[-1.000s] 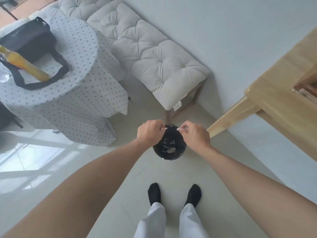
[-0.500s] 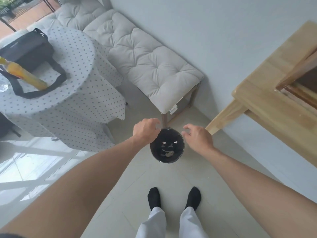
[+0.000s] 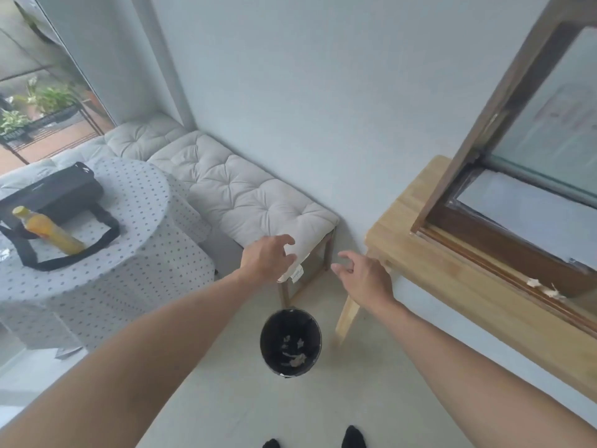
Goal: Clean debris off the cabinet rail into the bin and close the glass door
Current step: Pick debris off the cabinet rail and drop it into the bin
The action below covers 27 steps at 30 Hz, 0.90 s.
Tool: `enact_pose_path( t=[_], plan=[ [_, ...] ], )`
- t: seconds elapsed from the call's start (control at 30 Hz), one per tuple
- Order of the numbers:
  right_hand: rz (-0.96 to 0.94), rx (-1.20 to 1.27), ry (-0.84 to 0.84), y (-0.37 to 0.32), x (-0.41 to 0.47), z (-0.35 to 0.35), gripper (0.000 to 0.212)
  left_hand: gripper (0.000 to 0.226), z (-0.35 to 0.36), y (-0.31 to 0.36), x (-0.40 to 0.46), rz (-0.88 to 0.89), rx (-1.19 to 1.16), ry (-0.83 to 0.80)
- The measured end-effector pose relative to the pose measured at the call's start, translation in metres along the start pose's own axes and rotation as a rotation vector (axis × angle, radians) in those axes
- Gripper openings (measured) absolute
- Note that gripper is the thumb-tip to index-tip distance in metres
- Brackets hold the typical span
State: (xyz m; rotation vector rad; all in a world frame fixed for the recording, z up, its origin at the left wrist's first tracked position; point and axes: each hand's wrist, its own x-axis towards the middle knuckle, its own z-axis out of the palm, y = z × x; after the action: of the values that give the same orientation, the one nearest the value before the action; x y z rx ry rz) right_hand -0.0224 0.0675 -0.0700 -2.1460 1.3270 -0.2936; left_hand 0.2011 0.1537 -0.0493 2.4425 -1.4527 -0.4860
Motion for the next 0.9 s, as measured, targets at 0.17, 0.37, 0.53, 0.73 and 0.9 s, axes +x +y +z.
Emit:
enact_pose_path(
  t=[0.17, 0.37, 0.53, 0.73, 0.9],
  plan=[
    [0.029, 0.022, 0.149, -0.007, -0.012, -0.061, 0.039, 0.038, -0.040, 0.046, 0.006, 0.121, 0.011, 0.077],
    [0.114, 0.037, 0.287, 0.009, -0.041, -0.118, 0.041, 0.036, -0.063, 0.113, 0.008, 0.296, 0.039, 0.116],
    [0.184, 0.035, 0.407, 0.036, -0.067, -0.154, 0.043, 0.037, -0.057, 0.169, 0.011, 0.401, 0.048, 0.107],
    [0.291, 0.030, 0.493, 0.080, -0.097, -0.183, 0.044, 0.037, -0.034, 0.230, 0.007, 0.528, 0.073, 0.077],
    [0.381, 0.055, 0.534, 0.119, -0.115, -0.198, 0.044, 0.041, -0.008, 0.276, -0.003, 0.611, 0.055, 0.039]
  ],
)
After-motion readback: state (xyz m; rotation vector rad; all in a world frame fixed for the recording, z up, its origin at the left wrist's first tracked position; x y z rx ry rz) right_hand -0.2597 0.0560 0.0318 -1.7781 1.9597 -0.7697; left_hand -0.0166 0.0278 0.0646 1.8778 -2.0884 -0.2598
